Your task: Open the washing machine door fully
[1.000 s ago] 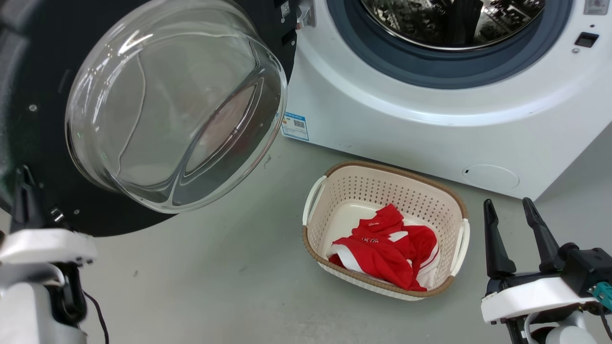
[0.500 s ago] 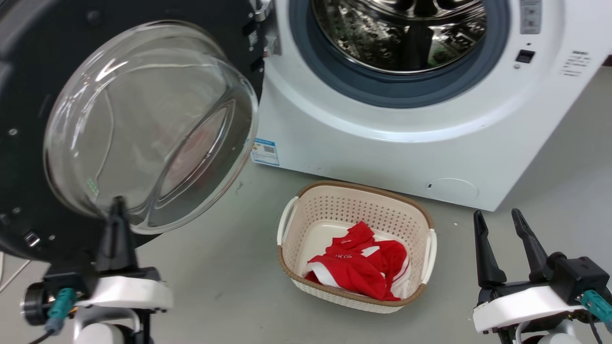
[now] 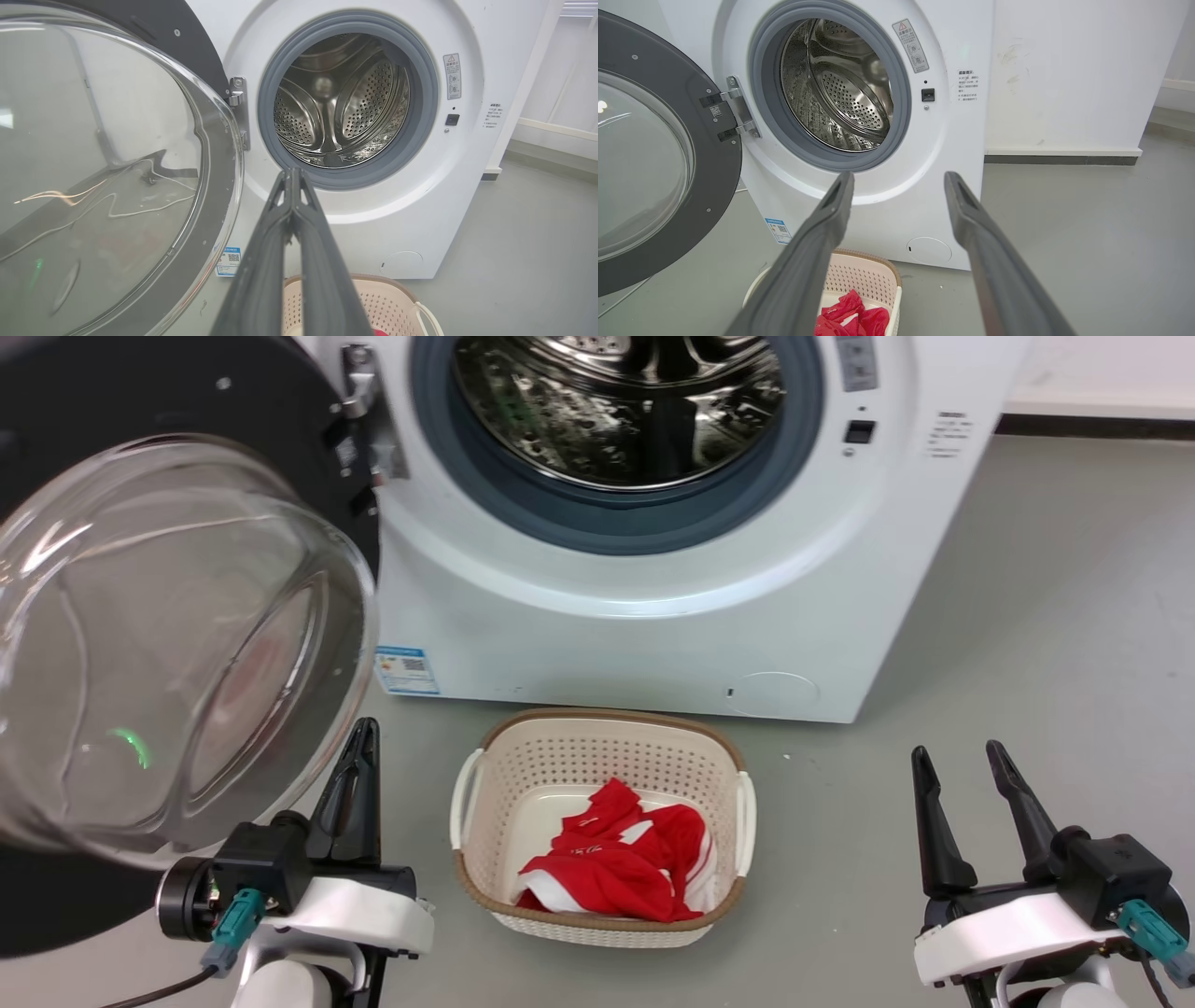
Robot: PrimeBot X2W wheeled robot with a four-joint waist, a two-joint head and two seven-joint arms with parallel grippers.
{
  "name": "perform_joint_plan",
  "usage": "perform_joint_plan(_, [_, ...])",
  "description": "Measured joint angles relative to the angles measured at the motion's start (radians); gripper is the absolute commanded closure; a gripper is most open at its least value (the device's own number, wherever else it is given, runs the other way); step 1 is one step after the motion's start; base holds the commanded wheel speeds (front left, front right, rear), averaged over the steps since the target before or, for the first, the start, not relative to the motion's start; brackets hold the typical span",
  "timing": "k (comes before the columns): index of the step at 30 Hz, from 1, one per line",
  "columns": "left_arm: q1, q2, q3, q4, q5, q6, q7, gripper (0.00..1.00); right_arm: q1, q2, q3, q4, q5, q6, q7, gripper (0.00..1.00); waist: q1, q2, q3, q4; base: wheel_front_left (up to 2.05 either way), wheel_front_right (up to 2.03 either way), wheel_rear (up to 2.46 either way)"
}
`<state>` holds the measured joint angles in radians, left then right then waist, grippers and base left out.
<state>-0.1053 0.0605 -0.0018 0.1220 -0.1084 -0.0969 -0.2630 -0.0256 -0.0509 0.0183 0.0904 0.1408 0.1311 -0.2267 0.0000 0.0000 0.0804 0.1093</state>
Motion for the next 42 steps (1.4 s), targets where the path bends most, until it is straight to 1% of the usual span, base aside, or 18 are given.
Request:
perform_joint_plan(1, [-0.001,0.0,-0.005,0.003,0.0,0.0,0.0,0.89,0.0,0.0,-0.002,0.0,-0.003,0.0,0.0,0.0,0.0,0.0,0.0,-0.012,0.0,0.0,0.0])
perform_joint_plan(3, [-0.003,-0.001,-0.015,0.006,0.007,0.001,0.0,0.59,0.0,0.0,-0.006,0.0,-0.005,0.0,-0.002,0.0,0.0,0.0,-0.001,-0.035,0.0,0.0,0.0])
perform_joint_plan(4, [-0.003,-0.001,-0.019,0.007,0.012,0.002,0.0,0.37,0.0,0.0,-0.01,-0.001,-0.005,0.0,-0.002,0.0,0.0,0.0,-0.001,-0.046,0.0,0.0,0.0])
perform_joint_plan(5, [-0.004,-0.002,-0.022,0.007,0.017,0.003,0.0,0.0,0.0,0.0,-0.011,-0.001,-0.005,0.0,-0.002,0.0,0.0,0.0,-0.001,-0.055,0.0,0.0,0.0])
perform_joint_plan(9, [-0.004,-0.003,-0.028,0.007,0.026,0.009,0.0,0.0,0.0,0.0,-0.015,-0.002,-0.007,0.0,-0.003,0.0,0.0,0.0,0.0,-0.082,0.0,0.0,0.0])
perform_joint_plan(14, [-0.004,-0.002,-0.035,0.005,0.036,0.013,0.0,0.0,0.0,0.0,-0.018,-0.006,-0.007,0.0,-0.003,0.0,0.0,0.0,0.003,-0.093,0.0,0.0,0.0])
perform_joint_plan(38, [-0.003,0.002,-0.038,0.014,0.044,0.023,0.0,0.0,0.0,0.0,-0.019,-0.001,-0.001,0.0,-0.014,0.0,0.0,0.0,0.001,-0.088,0.0,0.0,0.0])
perform_joint_plan(39, [0.0,0.0,-0.038,0.021,0.044,0.023,0.0,1.0,0.003,0.0,-0.019,0.007,-0.001,0.0,-0.013,1.0,0.0,0.0,0.001,-0.088,0.0,0.0,0.0])
perform_joint_plan(42, [0.018,-0.004,-0.036,0.05,0.033,0.023,0.009,1.0,0.021,0.0,-0.016,0.028,0.009,0.0,-0.01,1.0,0.0,0.0,0.001,-0.088,0.0,0.0,0.0])
